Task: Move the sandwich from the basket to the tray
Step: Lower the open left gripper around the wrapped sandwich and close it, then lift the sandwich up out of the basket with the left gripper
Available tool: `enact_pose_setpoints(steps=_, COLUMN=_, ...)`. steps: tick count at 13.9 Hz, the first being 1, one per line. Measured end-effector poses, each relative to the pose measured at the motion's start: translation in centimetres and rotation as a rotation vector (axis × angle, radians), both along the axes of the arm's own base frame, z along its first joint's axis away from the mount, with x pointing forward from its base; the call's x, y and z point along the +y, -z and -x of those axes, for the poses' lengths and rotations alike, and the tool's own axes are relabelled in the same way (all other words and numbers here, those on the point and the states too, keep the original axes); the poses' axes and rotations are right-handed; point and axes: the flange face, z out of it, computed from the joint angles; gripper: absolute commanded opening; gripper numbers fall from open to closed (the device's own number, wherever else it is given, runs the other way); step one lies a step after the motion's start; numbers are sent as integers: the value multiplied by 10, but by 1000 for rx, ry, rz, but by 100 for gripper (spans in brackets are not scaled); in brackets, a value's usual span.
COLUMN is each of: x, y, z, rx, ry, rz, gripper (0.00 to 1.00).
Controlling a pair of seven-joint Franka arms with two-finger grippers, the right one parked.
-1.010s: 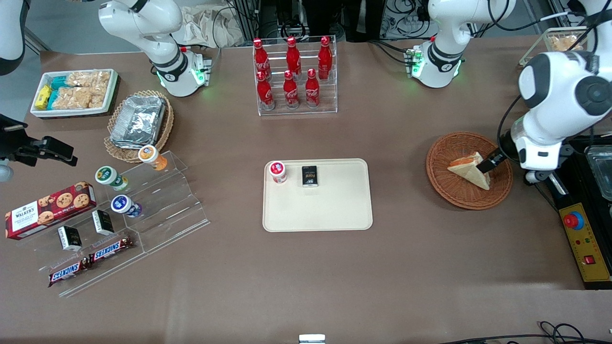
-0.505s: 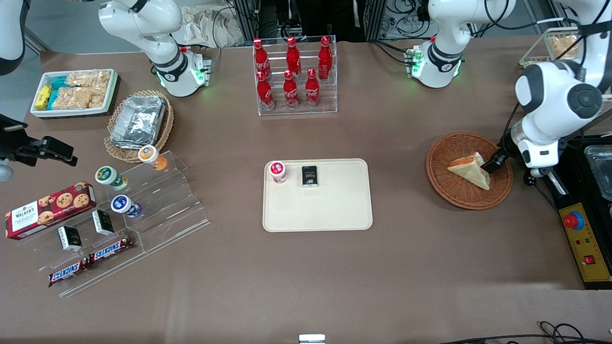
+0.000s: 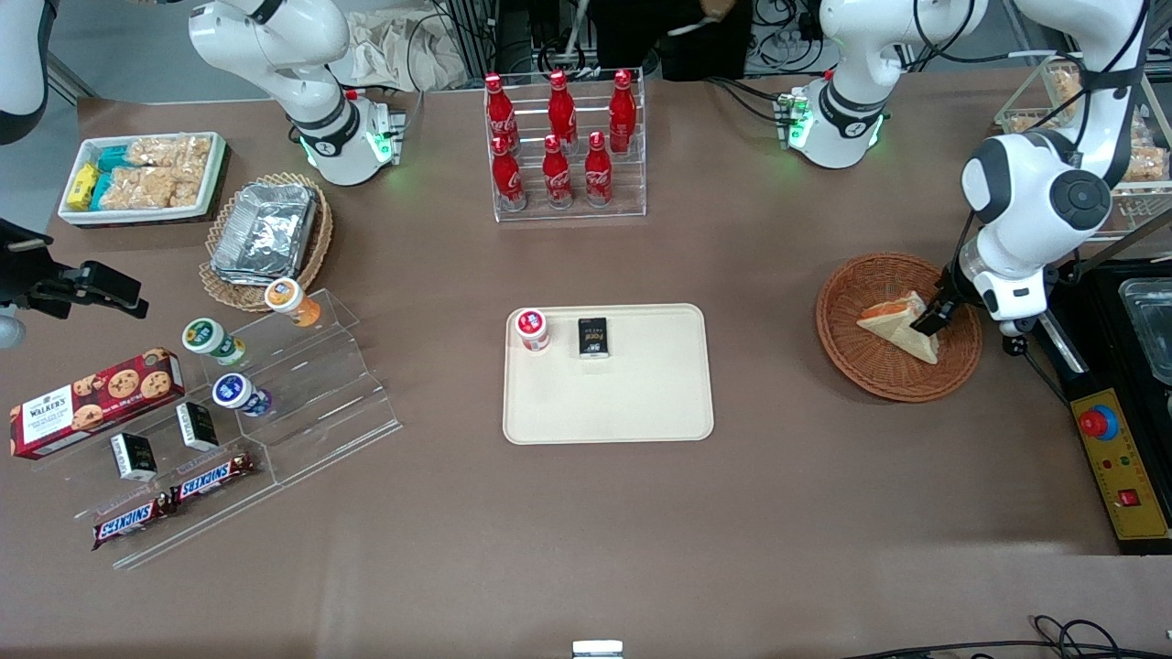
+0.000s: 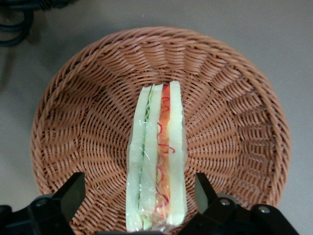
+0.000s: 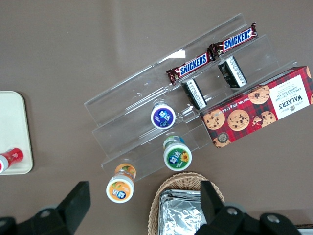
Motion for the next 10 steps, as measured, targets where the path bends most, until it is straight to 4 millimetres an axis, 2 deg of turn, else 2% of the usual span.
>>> enact_pose_setpoints(steps=2, x=-1, y=17, z=6, rx=-7, ry=1, rz=-4, gripper=100)
enact_pose_setpoints(steps=3, x=-1, y=24, z=8, rx=-4, ry=1, rz=-5, gripper=97)
enact_pose_setpoints(steps=4, x=-1, y=29, z=8, rx=-1, ry=1, rz=-7, gripper=69)
enact_pose_setpoints(steps=5, x=0, y=33, z=8, rx=2, ry=-1, rz=-7, gripper=23)
enact_pose_setpoints(steps=6, x=0, y=37, z=8, rx=4, ry=-14, rz=-6, gripper=0)
enact_pose_setpoints(steps=10, x=-2, y=43, z=3, rx=-23, ry=-60, rz=-13, gripper=0)
